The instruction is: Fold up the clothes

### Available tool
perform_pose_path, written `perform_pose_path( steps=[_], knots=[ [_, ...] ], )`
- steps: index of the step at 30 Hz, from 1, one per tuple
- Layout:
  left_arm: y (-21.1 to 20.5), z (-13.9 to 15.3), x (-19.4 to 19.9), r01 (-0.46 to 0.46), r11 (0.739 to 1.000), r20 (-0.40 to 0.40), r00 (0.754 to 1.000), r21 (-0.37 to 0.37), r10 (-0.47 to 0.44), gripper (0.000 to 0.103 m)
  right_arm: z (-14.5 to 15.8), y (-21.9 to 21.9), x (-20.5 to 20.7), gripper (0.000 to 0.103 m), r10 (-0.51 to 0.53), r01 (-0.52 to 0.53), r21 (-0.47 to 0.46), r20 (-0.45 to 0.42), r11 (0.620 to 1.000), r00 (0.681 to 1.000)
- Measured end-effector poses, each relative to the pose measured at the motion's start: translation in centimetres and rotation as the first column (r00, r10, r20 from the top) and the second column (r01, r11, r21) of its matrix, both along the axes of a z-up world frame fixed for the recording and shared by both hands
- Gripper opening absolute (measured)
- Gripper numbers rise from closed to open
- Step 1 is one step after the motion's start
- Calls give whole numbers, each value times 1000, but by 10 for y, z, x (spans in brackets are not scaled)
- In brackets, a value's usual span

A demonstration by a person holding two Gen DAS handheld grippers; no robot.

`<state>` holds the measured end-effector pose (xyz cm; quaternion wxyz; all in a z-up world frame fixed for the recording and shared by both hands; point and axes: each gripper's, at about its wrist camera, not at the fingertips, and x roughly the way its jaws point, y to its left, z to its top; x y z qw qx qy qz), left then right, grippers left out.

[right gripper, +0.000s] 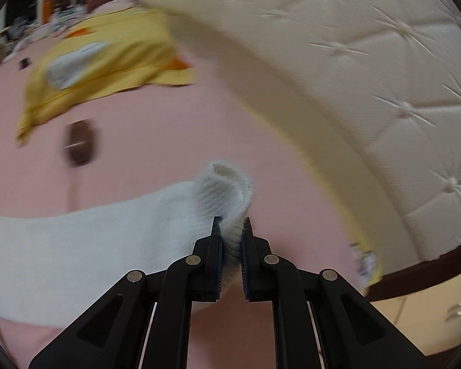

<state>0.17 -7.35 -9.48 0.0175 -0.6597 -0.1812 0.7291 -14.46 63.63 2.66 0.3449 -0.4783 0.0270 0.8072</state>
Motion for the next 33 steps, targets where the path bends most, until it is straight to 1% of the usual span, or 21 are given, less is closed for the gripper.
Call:
perform_pose_path(
  steps=[4, 7, 9, 10, 11, 12, 14, 15, 17, 19, 20, 21, 22, 23, 24, 26, 27, 28, 31, 32, 33],
  knots=[
    [4, -1, -2, -3, 1000, 13, 1000, -16, 3, 103, -17, 29, 13, 10, -10, 10, -32, 22, 999, 1000],
    [8, -1, -2, 0, 1000, 21, 1000, -27, 1, 103, -50, 34, 11, 12, -2, 3, -15, 70, 1000, 998],
    [10, -1, -3, 1, 999, 26, 1000, -33, 0, 103, -60, 32, 14, 25, -28, 23, 56, 80, 998, 996],
    [11, -1, -3, 0, 999, 27, 1000, -35, 1, 103, -61, 29, 16, 46, -48, 39, 107, 77, 993, 996],
    [12, -2, -3, 0, 999, 28, 1000, -37, 1, 103, -62, 27, 18, 78, -73, 61, 163, 74, 985, 995],
    [13, -2, -3, 0, 999, 30, 1000, -39, 1, 103, -58, 29, 22, 87, -125, 105, 236, 70, 966, 990],
    [15, -2, -3, 3, 999, 31, 1000, -41, -2, 103, -43, 39, 35, 89, -217, 195, 331, 29, 923, 976],
    [16, -2, -3, 4, 999, 29, 1000, -41, -3, 103, -33, 43, 42, 89, -232, 225, 319, -18, 920, 973],
    [17, -3, -3, 5, 999, 28, 1000, -42, -4, 103, -15, 39, 54, 89, -136, 160, 158, -152, 974, 979],
    [19, -3, -3, 6, 999, 30, 1000, -45, -5, 103, 2, 34, 66, 89, -50, 53, 3, -293, 999, 955],
    [20, -4, -3, 7, 999, 30, 1000, -47, -5, 103, 4, 24, 66, 89, 29, -57, -71, -348, 996, 937],
    [21, -4, -2, 8, 999, 30, 1000, -47, -6, 103, 2, 17, 65, 89, 87, -145, -128, -380, 981, 921],
    [22, -4, -2, 8, 999, 29, 1000, -46, -7, 103, -6, 7, 61, 89, 153, -254, -214, -400, 943, 904],
    [23, -4, -1, 7, 999, 27, 1000, -44, -6, 103, -17, -1, 55, 89, 193, -312, -277, -382, 909, 904],
    [23, -4, -1, 6, 999, 26, 1000, -40, -5, 103, -34, -7, 49, 88, 224, -326, -313, -319, 892, 921],
    [24, -4, 0, 4, 999, 23, 1000, -35, -3, 103, -57, -5, 45, 85, 188, -228, -261, -169, 938, 967],
    [25, -4, 1, 4, 999, 22, 1000, -33, -3, 103, -62, 4, 48, 80, 136, -165, -226, -139, 960, 981],
    [25, -4, 1, 4, 999, 20, 1000, -32, -3, 103, -58, 13, 54, 73, 82, -118, -222, -164, 968, 983],
    [28, -4, 2, 3, 1000, 15, 1000, -30, -3, 103, -30, 34, 78, 73, -151, 108, -187, -237, 976, 960],
    [30, -5, 3, 5, 999, 15, 1000, -33, -5, 103, -14, 29, 82, 74, -208, 190, -101, -227, 977, 951],
    [31, -5, 3, 6, 999, 15, 1000, -35, -6, 103, 1, 18, 84, 74, -190, 179, -66, -248, 982, 950]
  ],
)
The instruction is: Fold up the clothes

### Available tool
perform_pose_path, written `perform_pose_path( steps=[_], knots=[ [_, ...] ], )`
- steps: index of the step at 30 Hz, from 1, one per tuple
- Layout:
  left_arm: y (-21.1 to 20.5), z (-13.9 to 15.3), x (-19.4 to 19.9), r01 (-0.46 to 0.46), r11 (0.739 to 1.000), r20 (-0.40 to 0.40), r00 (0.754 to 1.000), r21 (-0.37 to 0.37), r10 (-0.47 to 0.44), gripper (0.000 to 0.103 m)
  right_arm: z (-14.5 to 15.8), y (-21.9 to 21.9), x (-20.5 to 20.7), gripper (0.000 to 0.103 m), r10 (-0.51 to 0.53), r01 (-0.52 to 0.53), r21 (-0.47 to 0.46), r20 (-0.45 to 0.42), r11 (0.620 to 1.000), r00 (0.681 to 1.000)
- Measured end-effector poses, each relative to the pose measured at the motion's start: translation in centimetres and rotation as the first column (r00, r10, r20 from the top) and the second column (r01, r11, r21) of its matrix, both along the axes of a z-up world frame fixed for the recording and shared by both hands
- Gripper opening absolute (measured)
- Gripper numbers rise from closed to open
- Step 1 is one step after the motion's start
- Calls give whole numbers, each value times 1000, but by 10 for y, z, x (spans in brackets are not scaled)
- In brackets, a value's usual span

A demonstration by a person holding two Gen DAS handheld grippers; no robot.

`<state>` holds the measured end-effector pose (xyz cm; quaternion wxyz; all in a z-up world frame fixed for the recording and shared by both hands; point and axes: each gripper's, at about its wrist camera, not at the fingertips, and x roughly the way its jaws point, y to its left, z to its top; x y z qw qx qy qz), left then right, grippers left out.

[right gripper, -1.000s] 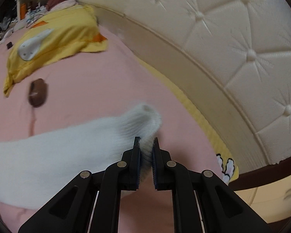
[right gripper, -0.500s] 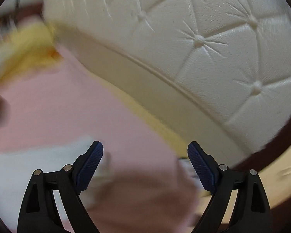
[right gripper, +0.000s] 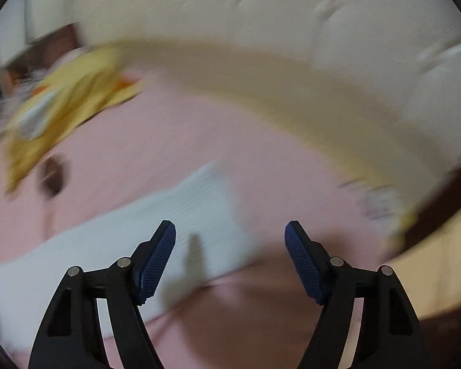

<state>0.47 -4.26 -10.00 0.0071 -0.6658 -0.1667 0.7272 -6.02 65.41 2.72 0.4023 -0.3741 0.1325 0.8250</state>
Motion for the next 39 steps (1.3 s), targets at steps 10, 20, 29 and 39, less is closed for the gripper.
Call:
perform_pose_path(
  steps=[10, 20, 29, 39],
  knots=[
    [4, 0, 8, -21, 999, -29, 999, 46, 23, 103, 76, -283, 3, 75, 473, -472, 14, -13, 881, 881],
    [36, -12, 18, 80, 994, -6, 997, -76, -81, 103, 51, -498, 87, 75, 643, -635, -99, 111, 766, 758],
    [41, -12, 30, 56, 998, -27, 998, -37, -57, 103, 59, -532, 109, 75, 693, -689, -71, 108, 721, 713],
    [51, -12, 44, 31, 1000, -56, 998, 4, -31, 103, 47, -521, 114, 75, 692, -682, -118, 82, 722, 717]
  ],
)
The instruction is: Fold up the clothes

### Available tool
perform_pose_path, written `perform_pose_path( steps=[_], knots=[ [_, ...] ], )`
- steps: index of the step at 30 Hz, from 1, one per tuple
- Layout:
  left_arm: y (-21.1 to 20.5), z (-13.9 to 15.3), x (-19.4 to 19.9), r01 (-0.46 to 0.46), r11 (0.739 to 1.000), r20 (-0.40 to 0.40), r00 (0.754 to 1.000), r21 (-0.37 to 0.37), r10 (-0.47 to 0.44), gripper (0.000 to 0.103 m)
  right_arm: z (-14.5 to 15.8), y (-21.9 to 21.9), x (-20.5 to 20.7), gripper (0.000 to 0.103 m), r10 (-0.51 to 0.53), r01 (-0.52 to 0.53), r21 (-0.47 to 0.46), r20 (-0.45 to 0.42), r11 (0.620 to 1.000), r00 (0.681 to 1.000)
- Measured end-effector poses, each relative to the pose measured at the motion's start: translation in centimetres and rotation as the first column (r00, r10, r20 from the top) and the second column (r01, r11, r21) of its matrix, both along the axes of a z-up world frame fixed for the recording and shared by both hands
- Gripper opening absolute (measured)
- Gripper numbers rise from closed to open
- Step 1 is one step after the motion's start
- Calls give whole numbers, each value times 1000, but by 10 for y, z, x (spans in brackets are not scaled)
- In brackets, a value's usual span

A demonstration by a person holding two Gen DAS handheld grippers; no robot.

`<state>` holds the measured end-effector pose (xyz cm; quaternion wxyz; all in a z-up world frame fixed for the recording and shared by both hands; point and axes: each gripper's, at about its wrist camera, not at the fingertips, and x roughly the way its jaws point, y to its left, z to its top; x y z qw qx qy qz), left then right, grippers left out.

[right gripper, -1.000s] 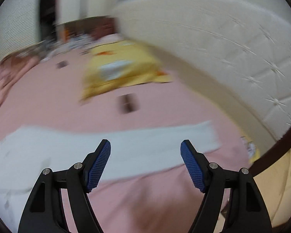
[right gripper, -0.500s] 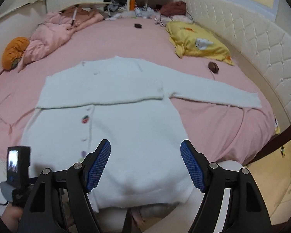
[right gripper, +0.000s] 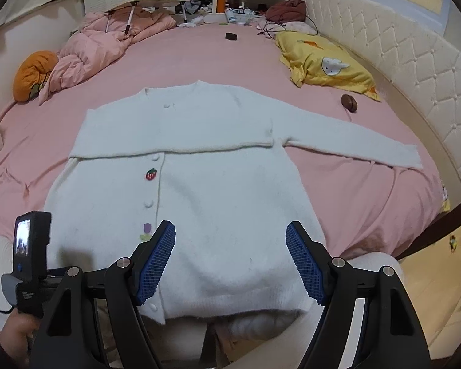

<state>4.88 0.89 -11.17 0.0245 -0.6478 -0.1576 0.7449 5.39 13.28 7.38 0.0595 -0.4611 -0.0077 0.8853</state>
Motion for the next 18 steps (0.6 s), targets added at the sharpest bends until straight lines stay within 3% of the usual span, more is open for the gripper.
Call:
perform_pose_path(
  steps=[3, 5, 9, 10, 12, 15, 16, 18],
  knots=[
    [8, 15, 4, 4, 1000, -79, 997, 11, -3, 103, 4, 15, 4, 75, -25, 21, -75, -50, 997, 998],
    [-11, 39, 14, 62, 998, -160, 985, -16, -63, 103, 7, 25, 6, 75, -43, 33, -122, -82, 992, 996],
    [16, 75, 6, 240, 966, -281, 924, -100, -259, 103, 14, 43, 6, 75, -81, 59, -159, -133, 986, 988],
    [49, 82, -29, 276, 947, -294, 902, -166, -315, 103, 15, 48, 7, 75, -94, 68, -170, -146, 983, 985],
    [48, 82, -75, 326, 901, -310, 858, -286, -409, 103, 15, 60, 9, 75, -118, 84, -200, -161, 976, 980],
    [94, 97, -130, 405, 778, -309, 752, -480, -582, 103, 7, 76, 9, 75, -147, 107, -256, -144, 961, 979],
    [97, 101, -141, 433, 737, -299, 715, -519, -632, 103, 3, 81, 9, 75, -156, 115, -274, -132, 955, 979],
    [93, 106, -168, 489, 685, -282, 661, -540, -695, 103, -7, 92, 9, 75, -179, 137, -318, -108, 938, 978]
  ],
)
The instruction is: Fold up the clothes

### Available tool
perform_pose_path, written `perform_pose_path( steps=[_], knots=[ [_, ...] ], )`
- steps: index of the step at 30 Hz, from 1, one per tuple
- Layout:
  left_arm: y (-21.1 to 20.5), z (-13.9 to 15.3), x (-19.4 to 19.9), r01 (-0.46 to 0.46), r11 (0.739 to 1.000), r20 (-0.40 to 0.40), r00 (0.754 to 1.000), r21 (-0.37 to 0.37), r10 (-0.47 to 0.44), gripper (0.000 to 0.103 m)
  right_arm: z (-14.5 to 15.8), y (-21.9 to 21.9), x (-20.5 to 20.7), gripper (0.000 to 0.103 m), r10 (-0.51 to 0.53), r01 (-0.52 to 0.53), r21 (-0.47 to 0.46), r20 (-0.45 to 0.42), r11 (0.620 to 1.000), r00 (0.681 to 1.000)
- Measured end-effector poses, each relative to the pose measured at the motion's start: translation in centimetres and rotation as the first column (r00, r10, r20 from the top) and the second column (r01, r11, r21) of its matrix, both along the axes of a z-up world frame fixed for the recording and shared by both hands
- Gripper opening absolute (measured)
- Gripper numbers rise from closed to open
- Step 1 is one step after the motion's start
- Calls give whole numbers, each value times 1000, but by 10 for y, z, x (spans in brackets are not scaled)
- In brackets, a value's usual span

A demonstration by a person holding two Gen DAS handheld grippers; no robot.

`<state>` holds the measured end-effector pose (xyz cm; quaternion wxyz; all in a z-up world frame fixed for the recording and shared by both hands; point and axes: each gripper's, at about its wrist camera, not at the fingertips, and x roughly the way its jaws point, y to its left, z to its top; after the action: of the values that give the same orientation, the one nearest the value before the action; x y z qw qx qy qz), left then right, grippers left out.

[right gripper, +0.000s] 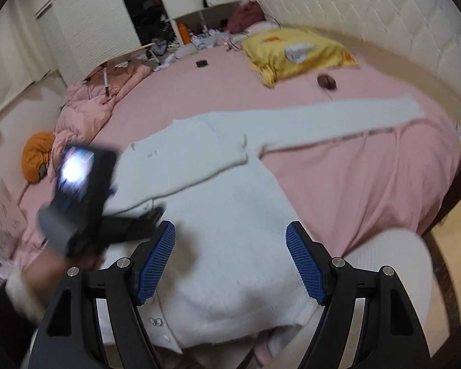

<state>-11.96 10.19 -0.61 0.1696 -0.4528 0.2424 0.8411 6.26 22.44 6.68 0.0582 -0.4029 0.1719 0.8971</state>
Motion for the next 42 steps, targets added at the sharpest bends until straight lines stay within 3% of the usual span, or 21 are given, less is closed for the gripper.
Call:
perform_pose_path(
  steps=[4, 9, 12, 15, 16, 17, 18, 21, 22, 26, 30, 33, 35, 38, 42],
  knots=[
    [30, -23, -48, 17, 1000, 142, 990, 3, -17, 103, -11, 16, -6, 75, -13, 14, -60, 22, 998, 1000],
    [38, -32, -77, 21, 1000, 183, 983, -1, -20, 102, -18, 33, -16, 75, -5, 7, -81, 32, 997, 999],
    [31, -32, -100, -22, 999, 234, 972, 29, 15, 102, -28, 44, -21, 75, -13, 19, -118, 56, 993, 998],
    [14, -32, -115, -68, 992, 303, 953, 108, 32, 78, -37, 53, -25, 75, -23, 34, -142, 84, 989, 996],
    [8, -28, -115, -87, 985, 314, 949, 150, 36, 57, -39, 55, -26, 75, -23, 36, -146, 90, 989, 996],
    [1, -22, -114, -109, 971, 332, 943, 215, 32, 26, -41, 55, -27, 75, -24, 37, -144, 91, 989, 996],
    [-4, -20, -111, -118, 963, 340, 940, 242, 29, 14, -43, 56, -27, 75, -25, 38, -142, 94, 989, 995],
    [-9, -26, -103, -103, 979, 341, 939, 178, 36, 13, -49, 57, -33, 75, -18, 36, -154, 119, 987, 993],
    [-14, -21, -103, -133, 971, 360, 931, 198, 54, 11, -49, 56, -34, 75, -12, 32, -161, 126, 986, 992],
    [-33, 10, -105, -179, 934, 324, 943, 311, 73, 11, -35, 49, -38, 75, 5, 7, -119, 100, 993, 995],
    [-75, 34, -98, -233, 874, 293, 950, 426, 111, 10, -25, 36, -41, 75, 28, -20, -91, 91, 996, 995],
    [-116, 63, -102, -281, 826, 223, 956, 488, 192, 10, -18, 22, -40, 75, 51, -45, -64, 90, 997, 995],
    [-162, 82, -96, -324, 784, 184, 946, 529, 267, 10, -13, 11, -39, 75, 68, -65, -43, 90, 997, 994],
    [-228, 94, -88, -379, 772, 115, 920, 510, 376, 10, -8, -8, -38, 75, 97, -97, -11, 98, 995, 990],
    [-328, 86, -69, -512, 719, 100, 840, 470, 533, 10, -1, -36, -38, 75, 143, -148, 38, 112, 988, 983]
  ],
)
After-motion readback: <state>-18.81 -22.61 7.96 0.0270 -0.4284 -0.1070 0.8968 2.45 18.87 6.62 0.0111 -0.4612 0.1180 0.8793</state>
